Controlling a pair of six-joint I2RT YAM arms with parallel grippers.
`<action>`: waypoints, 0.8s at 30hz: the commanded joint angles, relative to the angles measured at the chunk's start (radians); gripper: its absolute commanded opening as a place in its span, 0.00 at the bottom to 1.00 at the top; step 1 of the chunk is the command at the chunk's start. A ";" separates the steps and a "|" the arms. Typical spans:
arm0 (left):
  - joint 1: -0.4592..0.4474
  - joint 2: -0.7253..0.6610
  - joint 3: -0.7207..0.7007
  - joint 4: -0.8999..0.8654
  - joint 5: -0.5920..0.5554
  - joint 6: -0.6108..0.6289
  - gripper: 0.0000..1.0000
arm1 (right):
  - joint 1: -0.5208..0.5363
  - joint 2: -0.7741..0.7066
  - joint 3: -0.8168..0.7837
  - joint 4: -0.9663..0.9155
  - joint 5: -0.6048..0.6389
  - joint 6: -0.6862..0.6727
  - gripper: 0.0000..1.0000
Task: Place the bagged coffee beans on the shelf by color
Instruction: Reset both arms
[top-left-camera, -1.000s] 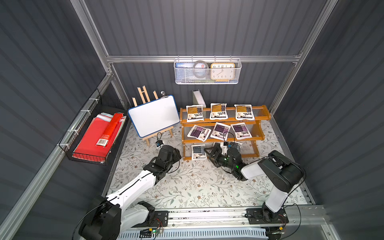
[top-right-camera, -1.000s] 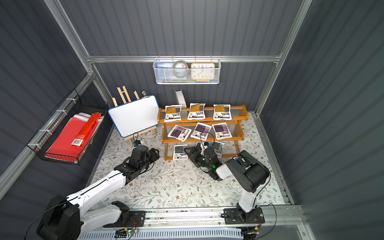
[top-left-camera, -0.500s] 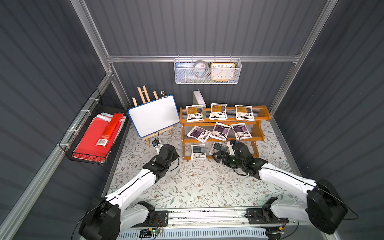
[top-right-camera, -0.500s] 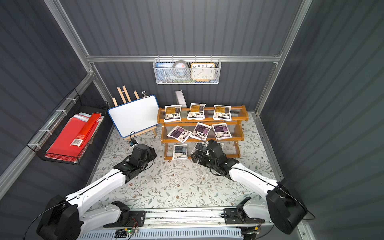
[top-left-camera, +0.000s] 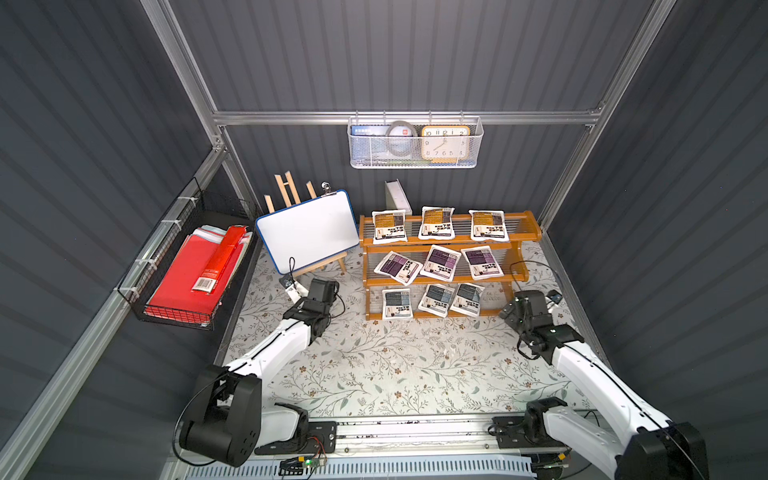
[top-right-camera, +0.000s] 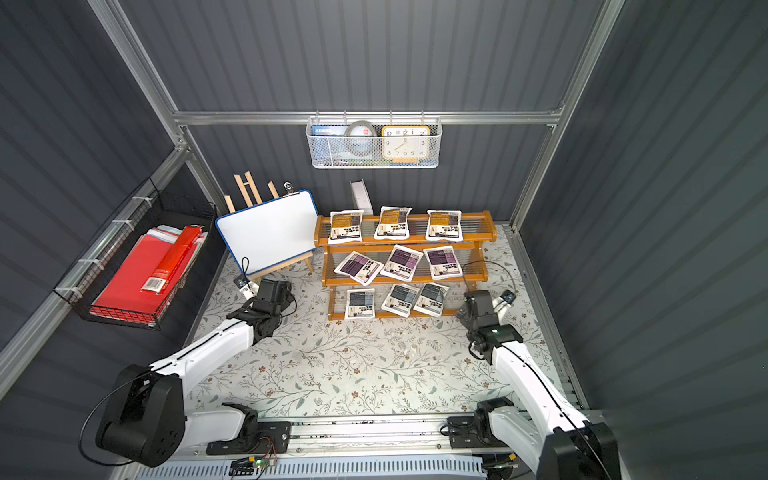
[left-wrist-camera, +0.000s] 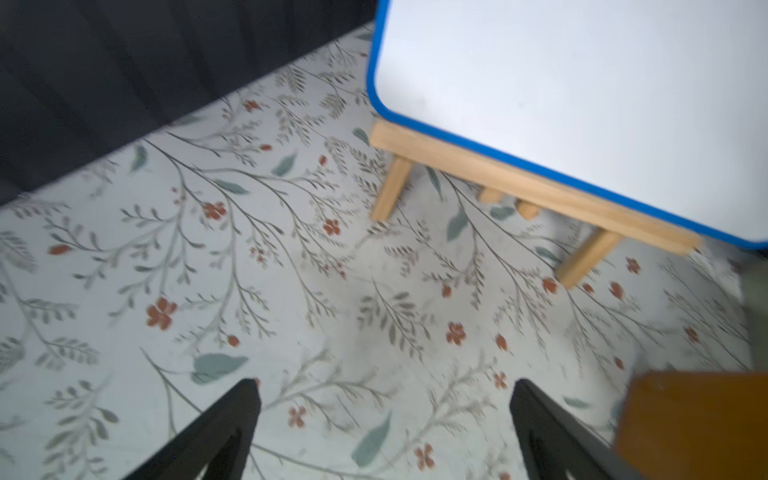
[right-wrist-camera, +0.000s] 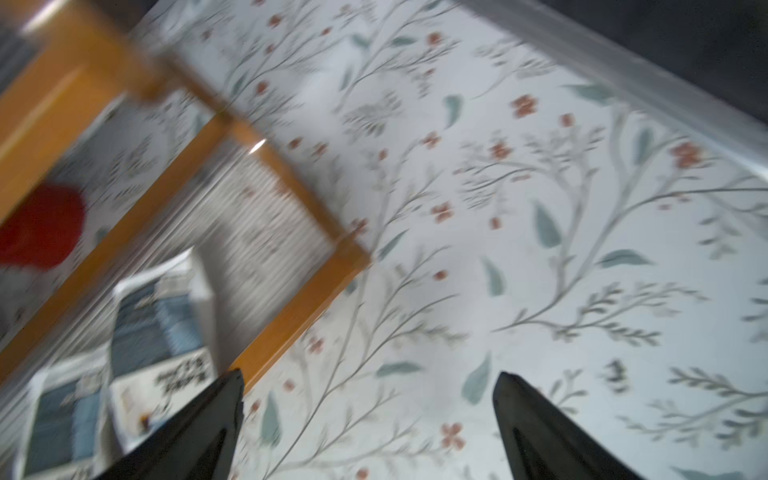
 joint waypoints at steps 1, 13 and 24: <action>0.014 0.022 0.024 0.072 -0.165 0.104 1.00 | -0.128 0.029 -0.030 0.131 0.119 -0.026 0.99; 0.096 0.150 -0.203 0.800 0.043 0.642 0.99 | -0.171 0.363 -0.196 1.076 0.003 -0.425 0.99; 0.207 0.335 -0.211 1.172 0.335 0.739 0.99 | -0.086 0.489 -0.320 1.572 -0.287 -0.746 0.99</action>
